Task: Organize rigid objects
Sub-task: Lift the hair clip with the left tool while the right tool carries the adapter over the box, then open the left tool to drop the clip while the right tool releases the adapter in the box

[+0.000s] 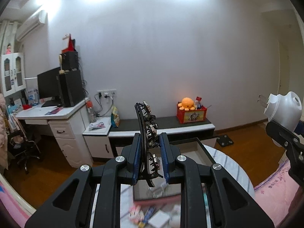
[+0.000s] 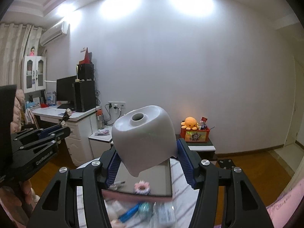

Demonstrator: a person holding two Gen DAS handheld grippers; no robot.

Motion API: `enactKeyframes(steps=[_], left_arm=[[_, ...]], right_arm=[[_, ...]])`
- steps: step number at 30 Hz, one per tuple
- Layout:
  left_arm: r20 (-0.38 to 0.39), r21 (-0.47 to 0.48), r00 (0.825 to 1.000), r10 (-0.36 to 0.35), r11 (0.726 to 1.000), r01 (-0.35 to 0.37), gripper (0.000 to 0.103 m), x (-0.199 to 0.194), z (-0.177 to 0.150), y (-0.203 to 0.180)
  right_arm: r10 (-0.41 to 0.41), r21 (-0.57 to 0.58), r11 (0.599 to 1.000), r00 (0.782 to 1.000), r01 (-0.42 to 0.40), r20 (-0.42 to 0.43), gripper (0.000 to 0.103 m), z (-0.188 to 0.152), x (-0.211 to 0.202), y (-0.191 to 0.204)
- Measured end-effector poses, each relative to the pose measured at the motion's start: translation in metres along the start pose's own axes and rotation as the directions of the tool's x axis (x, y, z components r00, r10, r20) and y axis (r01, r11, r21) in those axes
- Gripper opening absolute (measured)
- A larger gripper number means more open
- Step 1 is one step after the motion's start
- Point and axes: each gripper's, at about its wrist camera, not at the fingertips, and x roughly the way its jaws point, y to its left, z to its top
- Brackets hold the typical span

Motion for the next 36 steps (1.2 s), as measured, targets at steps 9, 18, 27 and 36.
enactKeyframes(steps=[9, 18, 27, 36], left_arm=[[-0.244, 0.044, 0.97, 0.011, 0.999, 0.0, 0.02, 0.164, 0.006, -0.013], [-0.491, 0.073, 0.87, 0.039, 0.997, -0.003, 0.02, 0.277, -0.038, -0.017], [-0.64, 0.076, 0.766, 0.059, 0.997, -0.014, 0.047, 0.315, -0.067, -0.015], [-0.569, 0.068, 0.821, 0.045, 0.998, -0.008, 0.08, 0.294, -0.053, -0.013]], right_arm=[[0.006, -0.017, 1.0, 0.981, -0.009, -0.195, 0.058, 0.004, 0.144, 0.002], [0.049, 0.011, 0.999, 0.881, -0.05, -0.471, 0.058, -0.049, 0.276, -0.011], [0.025, -0.021, 0.998, 0.74, -0.053, -0.672, 0.059, -0.111, 0.323, -0.02], [0.003, -0.007, 1.0, 0.777, -0.009, -0.63, 0.073, -0.093, 0.314, -0.022]])
